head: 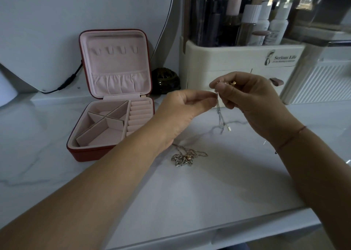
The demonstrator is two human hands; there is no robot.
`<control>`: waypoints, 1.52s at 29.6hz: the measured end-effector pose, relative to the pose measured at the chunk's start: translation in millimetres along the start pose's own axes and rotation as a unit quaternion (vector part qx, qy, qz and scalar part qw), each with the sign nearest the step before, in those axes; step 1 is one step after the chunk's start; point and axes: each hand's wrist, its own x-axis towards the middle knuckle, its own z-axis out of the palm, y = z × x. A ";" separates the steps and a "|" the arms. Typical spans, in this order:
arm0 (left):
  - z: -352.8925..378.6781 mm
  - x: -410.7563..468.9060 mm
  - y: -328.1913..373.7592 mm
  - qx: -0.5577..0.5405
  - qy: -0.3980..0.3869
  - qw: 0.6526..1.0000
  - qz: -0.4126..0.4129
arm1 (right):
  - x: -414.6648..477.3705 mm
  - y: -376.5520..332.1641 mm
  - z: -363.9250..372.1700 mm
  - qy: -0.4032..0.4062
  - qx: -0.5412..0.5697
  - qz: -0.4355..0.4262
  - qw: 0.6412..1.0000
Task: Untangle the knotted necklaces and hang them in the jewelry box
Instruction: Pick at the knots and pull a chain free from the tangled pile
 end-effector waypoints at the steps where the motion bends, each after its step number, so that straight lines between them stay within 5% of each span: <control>1: 0.6 0.4 -0.1 -0.007 0.007 1.000 0.004 | -0.3 0.2 0.9 -0.008 -0.003 0.000 1.000; 16: -6.9 2.8 0.5 0.079 0.108 0.987 0.091 | 1.8 6.3 -1.2 0.005 -0.021 0.064 0.998; 20: -5.3 4.8 -0.8 0.088 0.080 0.992 0.034 | 2.0 5.7 -3.9 -0.024 0.109 0.124 0.986; 26: -7.1 6.4 0.4 0.020 0.056 0.998 -0.026 | 7.0 -0.7 -14.8 0.039 0.309 0.199 0.929; 33: -9.6 9.5 3.0 -0.170 0.042 0.982 -0.064 | 8.2 4.9 -14.2 0.114 0.193 0.205 0.953; 39: -14.3 7.1 9.1 -0.311 0.008 0.949 -0.047 | 8.2 3.6 -18.9 0.141 0.240 0.220 0.935; 45: -12.0 4.8 8.6 -0.231 0.039 0.971 -0.048 | 8.8 4.3 -17.2 0.159 0.190 0.181 0.952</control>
